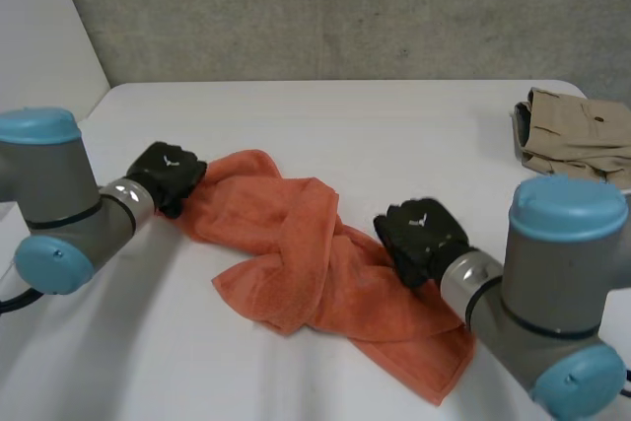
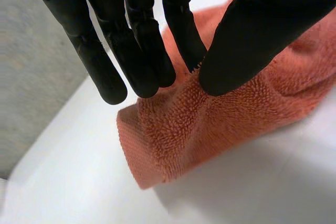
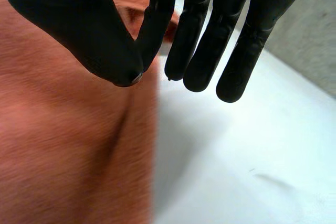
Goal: Fold the laundry.
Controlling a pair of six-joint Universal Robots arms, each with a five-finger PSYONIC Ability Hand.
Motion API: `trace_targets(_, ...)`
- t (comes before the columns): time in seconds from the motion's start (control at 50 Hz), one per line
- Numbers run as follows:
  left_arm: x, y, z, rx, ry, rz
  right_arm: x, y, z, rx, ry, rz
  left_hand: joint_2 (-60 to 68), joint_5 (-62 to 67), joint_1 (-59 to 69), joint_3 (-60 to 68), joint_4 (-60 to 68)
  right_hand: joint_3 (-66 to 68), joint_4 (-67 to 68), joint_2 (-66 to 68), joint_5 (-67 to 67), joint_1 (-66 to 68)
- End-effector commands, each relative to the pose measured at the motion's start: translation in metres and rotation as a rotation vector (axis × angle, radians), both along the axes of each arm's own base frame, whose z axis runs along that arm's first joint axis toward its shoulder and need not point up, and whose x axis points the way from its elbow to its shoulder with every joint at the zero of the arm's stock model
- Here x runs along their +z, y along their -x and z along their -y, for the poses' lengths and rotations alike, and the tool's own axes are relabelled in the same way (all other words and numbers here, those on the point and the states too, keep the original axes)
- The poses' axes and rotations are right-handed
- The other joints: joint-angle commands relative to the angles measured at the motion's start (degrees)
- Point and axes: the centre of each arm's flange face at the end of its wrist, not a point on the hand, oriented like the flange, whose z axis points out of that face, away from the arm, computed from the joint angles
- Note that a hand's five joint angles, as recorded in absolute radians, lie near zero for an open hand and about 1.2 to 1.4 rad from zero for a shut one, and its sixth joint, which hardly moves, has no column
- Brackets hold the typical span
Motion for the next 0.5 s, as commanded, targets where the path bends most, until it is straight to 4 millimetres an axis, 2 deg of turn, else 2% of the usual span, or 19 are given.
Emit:
trace_targets(0.02,0.054,-0.006,-0.042,0.009,0.077,-0.041,0.036,0.015,0.048,-0.074,0.141,-0.018,11.66,14.62,14.73,11.95,11.46,12.35,12.06,13.09,13.28,23.01)
trace_targets(0.04,0.062,-0.009,-0.054,0.013,0.082,-0.056,0.040,0.017,0.052,-0.082,0.146,-0.025,11.66,14.62,14.73,11.95,11.46,12.35,12.06,13.09,13.28,23.01)
trace_targets(0.1,0.067,-0.014,-0.074,0.014,0.067,-0.059,0.047,0.020,0.055,-0.081,0.131,-0.059,11.66,14.62,14.73,11.95,11.46,12.35,12.06,13.09,13.28,23.01)
trace_targets(0.12,0.065,-0.018,-0.091,0.013,0.035,-0.047,0.048,0.020,0.054,-0.078,0.119,-0.068,11.66,14.62,14.73,11.95,11.46,3.08,2.79,3.82,4.01,13.74)
trace_targets(0.14,0.064,-0.019,-0.097,0.013,0.018,-0.041,0.047,0.020,0.050,-0.074,0.093,-0.083,11.66,14.62,14.73,11.95,11.46,-19.49,-19.78,-18.75,-18.56,-8.83)
trace_targets(0.18,0.059,-0.025,-0.120,0.011,-0.056,-0.010,0.046,0.020,0.047,-0.068,0.064,-0.085,11.66,14.62,14.73,11.95,11.46,-32.96,-33.25,-32.21,-32.03,-22.29)
trace_targets(0.26,0.048,-0.035,-0.151,-0.011,-0.196,0.093,0.041,0.020,0.040,-0.063,0.027,-0.087,11.66,14.62,14.73,11.95,11.46,-43.09,-43.38,-42.34,-42.16,-32.42)
trace_targets(0.34,0.045,-0.040,-0.166,-0.049,-0.287,0.175,0.034,0.015,0.027,-0.037,-0.005,-0.087,11.66,14.62,14.73,11.95,11.46,-45.96,-46.25,-45.22,-45.03,-35.29)
trace_targets(0.36,0.046,-0.040,-0.166,-0.054,-0.290,0.183,0.033,0.013,0.024,-0.028,-0.009,-0.089,6.68,9.65,9.75,6.98,6.48,-46.63,-46.92,-45.88,-45.70,-35.96)
trace_targets(0.38,0.048,-0.040,-0.166,-0.056,-0.286,0.186,0.032,0.012,0.022,-0.023,-0.011,-0.091,-9.52,-6.55,-6.45,-9.23,-9.72,-46.80,-47.09,-46.06,-45.87,-36.14)
trace_targets(0.4,0.054,-0.039,-0.163,-0.054,-0.262,0.178,0.032,0.011,0.020,-0.020,-0.013,-0.093,-33.99,-31.03,-30.93,-33.70,-34.20,-46.80,-47.09,-46.06,-45.87,-36.14)
trace_targets(0.46,0.067,-0.036,-0.153,-0.046,-0.186,0.153,0.032,0.007,0.011,0.003,-0.019,-0.095,-51.69,-48.73,-48.62,-51.40,-51.89,-47.14,-47.43,-46.39,-46.21,-36.47)
trace_targets(0.48,0.077,-0.034,-0.142,-0.031,-0.118,0.122,0.032,0.006,0.009,0.007,-0.018,-0.095,-57.23,-54.27,-54.16,-56.94,-57.43,-47.14,-47.43,-46.40,-46.21,-36.48)
trace_targets(0.5,0.083,-0.033,-0.136,-0.025,-0.077,0.100,0.033,0.006,0.007,0.009,-0.019,-0.094,-57.12,-54.15,-54.05,-56.83,-57.32,-47.14,-47.43,-46.40,-46.21,-36.48)
